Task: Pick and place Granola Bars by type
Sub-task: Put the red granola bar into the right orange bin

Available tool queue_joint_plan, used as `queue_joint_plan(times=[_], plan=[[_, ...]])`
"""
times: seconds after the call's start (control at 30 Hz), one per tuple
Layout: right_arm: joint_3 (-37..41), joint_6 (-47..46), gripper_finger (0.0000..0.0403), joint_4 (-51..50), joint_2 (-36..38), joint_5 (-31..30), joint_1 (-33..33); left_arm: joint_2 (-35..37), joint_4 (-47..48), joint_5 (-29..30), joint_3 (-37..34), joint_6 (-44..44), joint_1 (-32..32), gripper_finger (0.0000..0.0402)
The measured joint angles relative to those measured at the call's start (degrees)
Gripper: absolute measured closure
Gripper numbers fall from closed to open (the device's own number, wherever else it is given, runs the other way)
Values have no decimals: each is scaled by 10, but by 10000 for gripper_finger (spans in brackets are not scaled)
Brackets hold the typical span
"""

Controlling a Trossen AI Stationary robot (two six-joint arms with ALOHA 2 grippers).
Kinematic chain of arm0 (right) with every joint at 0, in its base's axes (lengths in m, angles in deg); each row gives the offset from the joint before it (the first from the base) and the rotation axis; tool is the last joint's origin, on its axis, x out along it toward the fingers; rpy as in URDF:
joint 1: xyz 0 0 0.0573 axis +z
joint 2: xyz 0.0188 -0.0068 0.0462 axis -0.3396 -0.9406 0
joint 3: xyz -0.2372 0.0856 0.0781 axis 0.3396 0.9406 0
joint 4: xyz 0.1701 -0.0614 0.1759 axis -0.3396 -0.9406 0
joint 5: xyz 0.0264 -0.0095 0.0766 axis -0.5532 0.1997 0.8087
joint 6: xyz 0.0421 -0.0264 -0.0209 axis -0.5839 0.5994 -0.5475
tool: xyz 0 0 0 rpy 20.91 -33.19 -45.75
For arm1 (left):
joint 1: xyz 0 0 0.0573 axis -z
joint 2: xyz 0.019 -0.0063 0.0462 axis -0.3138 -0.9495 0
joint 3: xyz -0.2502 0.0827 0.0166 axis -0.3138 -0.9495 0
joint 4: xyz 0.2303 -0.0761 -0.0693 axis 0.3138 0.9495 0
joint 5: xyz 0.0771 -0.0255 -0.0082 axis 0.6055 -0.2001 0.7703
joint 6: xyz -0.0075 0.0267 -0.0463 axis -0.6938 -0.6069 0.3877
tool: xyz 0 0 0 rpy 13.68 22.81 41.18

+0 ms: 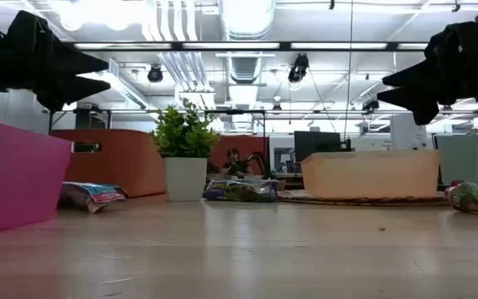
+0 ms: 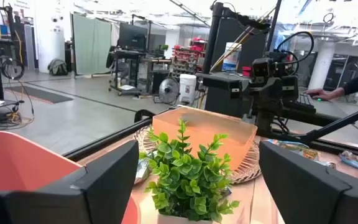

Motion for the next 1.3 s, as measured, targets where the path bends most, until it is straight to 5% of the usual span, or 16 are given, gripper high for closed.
queue_joint_plan(times=[0.97,1.3], plan=[[0,5,207,-5,0,-2,0,0,0,0,0,0,0,90],[-78,20,206,-63,-22,-1,0,0,0,0,0,0,0,90]])
